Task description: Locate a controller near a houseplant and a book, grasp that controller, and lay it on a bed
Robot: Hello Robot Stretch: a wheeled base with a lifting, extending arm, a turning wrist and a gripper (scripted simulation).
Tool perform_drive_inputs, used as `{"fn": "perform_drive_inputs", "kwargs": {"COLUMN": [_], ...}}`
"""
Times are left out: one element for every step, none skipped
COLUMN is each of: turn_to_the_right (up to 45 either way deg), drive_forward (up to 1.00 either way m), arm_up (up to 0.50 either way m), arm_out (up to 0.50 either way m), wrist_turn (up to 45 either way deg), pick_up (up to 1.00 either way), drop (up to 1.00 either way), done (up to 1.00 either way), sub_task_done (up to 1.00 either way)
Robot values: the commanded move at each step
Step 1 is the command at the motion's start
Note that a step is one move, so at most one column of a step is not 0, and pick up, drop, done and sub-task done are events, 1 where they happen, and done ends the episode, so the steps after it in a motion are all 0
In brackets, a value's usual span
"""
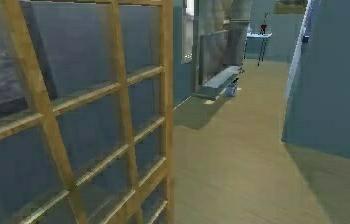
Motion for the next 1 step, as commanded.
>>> {"fn": "perform_drive_inputs", "kwargs": {"turn_to_the_right": [21.0], "drive_forward": [0.0], "arm_up": [0.0], "arm_out": [0.0], "wrist_turn": [0.0], "pick_up": [0.0], "drop": [0.0], "done": [0.0], "sub_task_done": [0.0]}}
